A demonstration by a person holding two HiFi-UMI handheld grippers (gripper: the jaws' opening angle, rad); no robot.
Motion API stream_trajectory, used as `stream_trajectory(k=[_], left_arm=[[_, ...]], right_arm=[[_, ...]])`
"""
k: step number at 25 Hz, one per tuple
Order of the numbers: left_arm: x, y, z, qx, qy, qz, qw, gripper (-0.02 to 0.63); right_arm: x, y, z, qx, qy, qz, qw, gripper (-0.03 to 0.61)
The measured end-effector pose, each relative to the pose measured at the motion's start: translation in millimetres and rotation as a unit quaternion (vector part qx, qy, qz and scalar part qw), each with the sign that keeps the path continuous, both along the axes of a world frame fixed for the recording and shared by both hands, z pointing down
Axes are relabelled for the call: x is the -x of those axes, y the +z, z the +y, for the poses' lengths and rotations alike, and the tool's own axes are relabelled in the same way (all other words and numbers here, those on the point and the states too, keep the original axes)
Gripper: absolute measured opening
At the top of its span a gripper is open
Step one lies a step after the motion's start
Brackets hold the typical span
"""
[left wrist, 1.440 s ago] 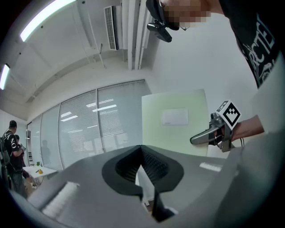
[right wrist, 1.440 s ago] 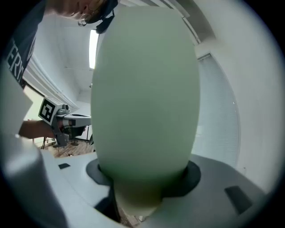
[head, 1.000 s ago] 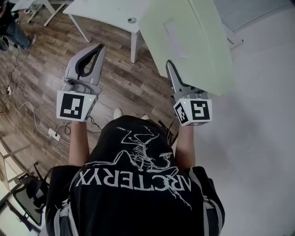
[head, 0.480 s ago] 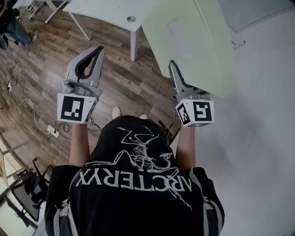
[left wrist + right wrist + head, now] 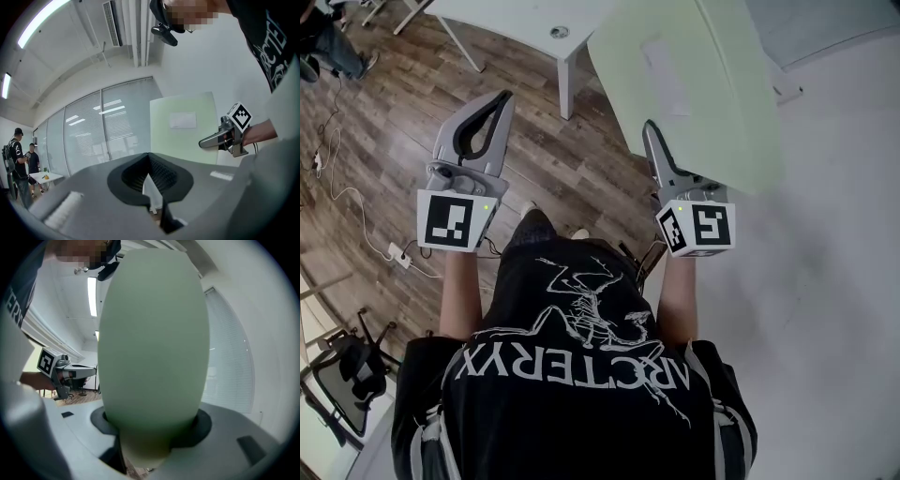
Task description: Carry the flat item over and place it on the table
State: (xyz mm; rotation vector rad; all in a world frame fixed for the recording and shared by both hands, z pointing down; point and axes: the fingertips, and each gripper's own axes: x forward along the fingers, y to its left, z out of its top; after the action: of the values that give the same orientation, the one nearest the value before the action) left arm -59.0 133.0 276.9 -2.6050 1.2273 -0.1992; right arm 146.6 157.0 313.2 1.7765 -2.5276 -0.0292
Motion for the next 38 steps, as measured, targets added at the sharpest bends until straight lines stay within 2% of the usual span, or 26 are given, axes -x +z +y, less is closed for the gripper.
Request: stream_trajectory(k=[4, 8, 14, 21, 27, 32, 35, 38], left_arm=[[-6, 9, -27, 0.011, -0.002, -0.005, 0.9999, 0.009], [1, 18, -76, 0.013, 0.003, -0.003, 0.9999, 0.009], [22, 21, -193, 0.015, 0.011, 0.003, 0.9998, 0.009], [41, 11, -304, 0.022, 0.03, 0.012, 0.9992, 0.009], [42, 27, -340, 0.051, 0.031, 0.017, 0.9981, 0.009], [41, 33, -362, 0.072, 0.001, 0.018, 0.9972, 0.009], [39, 35, -372, 0.079, -0.011, 0.031, 0.9963, 0.009], [26, 40, -382, 0.081, -0.015, 0.023, 0.9963, 0.009]], right_arm=[[-1, 10, -27, 0.011, -0.009, -0.002, 1.0, 0.266], [9, 18, -76, 0.014, -0.007, 0.005, 1.0, 0.267], [30, 16, -187, 0.02, 0.011, 0.003, 1.0, 0.266], [56, 7, -300, 0.029, 0.035, 0.029, 0.999, 0.267], [55, 20, -345, 0.051, 0.04, 0.016, 0.998, 0.267], [30, 22, -392, 0.046, 0.057, -0.013, 0.997, 0.265], [24, 47, -419, 0.057, 0.056, -0.009, 0.997, 0.267], [25, 94, -445, 0.082, 0.05, -0.007, 0.995, 0.265]])
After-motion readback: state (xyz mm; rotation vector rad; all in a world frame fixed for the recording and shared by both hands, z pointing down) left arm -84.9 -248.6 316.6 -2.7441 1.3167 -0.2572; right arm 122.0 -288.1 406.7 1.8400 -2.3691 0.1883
